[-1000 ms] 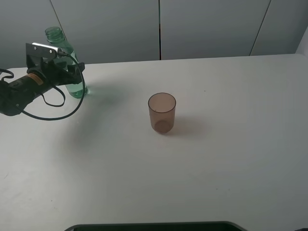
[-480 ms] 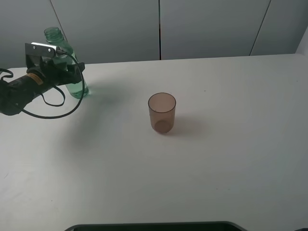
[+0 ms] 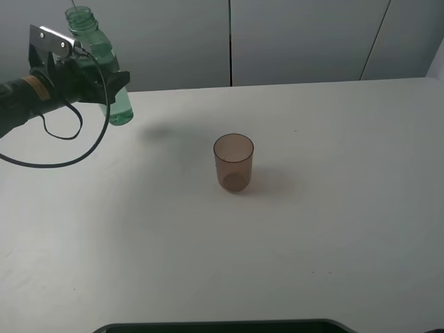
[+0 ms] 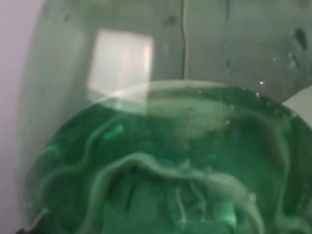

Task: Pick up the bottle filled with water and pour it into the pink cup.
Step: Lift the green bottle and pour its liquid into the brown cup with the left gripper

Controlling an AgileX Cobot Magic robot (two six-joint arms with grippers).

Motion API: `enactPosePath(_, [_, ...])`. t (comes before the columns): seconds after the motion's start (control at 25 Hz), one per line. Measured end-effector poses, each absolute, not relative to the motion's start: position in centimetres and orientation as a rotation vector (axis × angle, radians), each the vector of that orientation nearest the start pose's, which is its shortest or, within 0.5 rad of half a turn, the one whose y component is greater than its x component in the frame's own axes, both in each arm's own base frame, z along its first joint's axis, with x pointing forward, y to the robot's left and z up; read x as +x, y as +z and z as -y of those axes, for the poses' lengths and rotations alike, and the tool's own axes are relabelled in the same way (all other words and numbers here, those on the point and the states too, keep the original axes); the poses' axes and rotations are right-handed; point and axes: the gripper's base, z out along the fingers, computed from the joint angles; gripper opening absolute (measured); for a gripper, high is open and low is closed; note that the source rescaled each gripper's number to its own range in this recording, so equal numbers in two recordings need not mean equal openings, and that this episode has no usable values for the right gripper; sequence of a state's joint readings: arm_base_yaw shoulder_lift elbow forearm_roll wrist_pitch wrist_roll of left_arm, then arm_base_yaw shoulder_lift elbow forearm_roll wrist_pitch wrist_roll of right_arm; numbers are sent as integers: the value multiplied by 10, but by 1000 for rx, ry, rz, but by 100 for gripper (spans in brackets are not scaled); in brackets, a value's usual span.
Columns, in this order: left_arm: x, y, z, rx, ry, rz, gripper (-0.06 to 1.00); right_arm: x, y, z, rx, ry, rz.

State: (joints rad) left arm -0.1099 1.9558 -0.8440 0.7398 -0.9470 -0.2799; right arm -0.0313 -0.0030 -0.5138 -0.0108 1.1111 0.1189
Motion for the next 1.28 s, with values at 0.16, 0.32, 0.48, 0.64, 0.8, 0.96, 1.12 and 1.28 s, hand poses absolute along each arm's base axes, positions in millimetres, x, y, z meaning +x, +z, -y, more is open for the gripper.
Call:
enactPosePath(0.16, [357, 158, 95, 764, -485, -1632, 1, -9, 277, 1, 157, 41, -2072])
enactPosePath(0.32, [357, 160, 100, 891, -490, -1601, 1, -9, 277, 1, 157, 41, -2072])
enactPosePath(0.48, [359, 164, 113, 993, -482, -1573, 1, -9, 277, 1, 157, 41, -2072])
enactPosePath(0.64, [354, 163, 141, 1121, -459, -1558, 1, -9, 277, 1, 157, 41, -2072])
enactPosePath(0.8, [344, 157, 170, 1290, -375, -1528, 1, -9, 277, 1, 157, 41, -2072])
enactPosePath(0.96, [336, 154, 186, 1394, -308, -1471, 1, -9, 277, 1, 157, 41, -2072])
enactPosePath(1.12, [332, 154, 196, 1457, -240, -1416, 1, -9, 277, 1, 157, 41, -2072])
enactPosePath(1.28, [331, 153, 201, 1509, -182, -1388, 1, -9, 277, 1, 157, 41, -2072])
